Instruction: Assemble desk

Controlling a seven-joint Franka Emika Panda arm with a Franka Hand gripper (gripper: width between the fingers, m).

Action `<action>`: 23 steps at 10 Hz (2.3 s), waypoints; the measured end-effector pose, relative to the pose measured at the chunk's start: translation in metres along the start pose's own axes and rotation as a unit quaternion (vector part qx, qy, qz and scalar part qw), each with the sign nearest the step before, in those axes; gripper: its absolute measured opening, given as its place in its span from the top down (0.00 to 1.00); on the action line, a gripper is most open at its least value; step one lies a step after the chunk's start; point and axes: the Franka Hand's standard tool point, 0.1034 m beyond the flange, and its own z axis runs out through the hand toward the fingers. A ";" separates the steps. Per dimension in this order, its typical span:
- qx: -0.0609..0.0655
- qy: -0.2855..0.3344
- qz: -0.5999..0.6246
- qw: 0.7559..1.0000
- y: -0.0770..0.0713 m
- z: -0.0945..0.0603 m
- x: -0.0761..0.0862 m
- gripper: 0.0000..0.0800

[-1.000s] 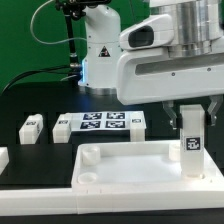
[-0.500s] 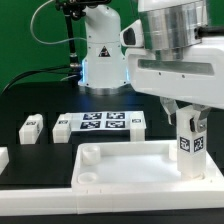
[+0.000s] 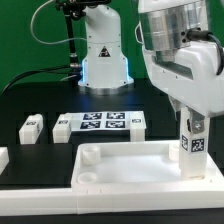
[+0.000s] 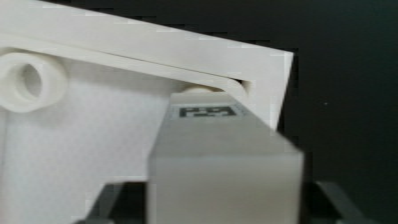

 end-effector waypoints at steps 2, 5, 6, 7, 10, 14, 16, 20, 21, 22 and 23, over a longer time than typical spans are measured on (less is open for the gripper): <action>-0.014 -0.006 -0.156 0.988 0.000 -0.004 -0.004 0.23; -0.014 -0.009 -0.279 0.960 0.000 -0.004 -0.004 0.19; -0.014 -0.009 -0.316 0.949 0.000 -0.004 -0.004 0.19; -0.013 -0.010 -0.355 0.935 0.000 -0.004 -0.004 0.19; -0.012 0.007 -0.526 0.851 -0.003 -0.004 -0.008 0.19; -0.011 0.005 -0.506 0.863 -0.003 -0.003 -0.008 0.44; -0.012 0.006 -0.441 0.897 -0.001 -0.003 -0.005 0.63; -0.014 0.008 -0.231 0.973 0.000 -0.001 -0.010 0.63; -0.008 0.012 -0.151 0.988 -0.002 -0.001 -0.012 0.63; 0.004 0.016 -0.069 0.998 -0.002 0.000 -0.012 0.63; 0.010 0.015 -0.001 1.000 -0.003 0.000 -0.012 0.63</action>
Offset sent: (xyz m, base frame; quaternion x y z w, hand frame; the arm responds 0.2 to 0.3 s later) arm 0.0000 0.0000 0.0000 0.0000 0.0000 -0.1938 0.9810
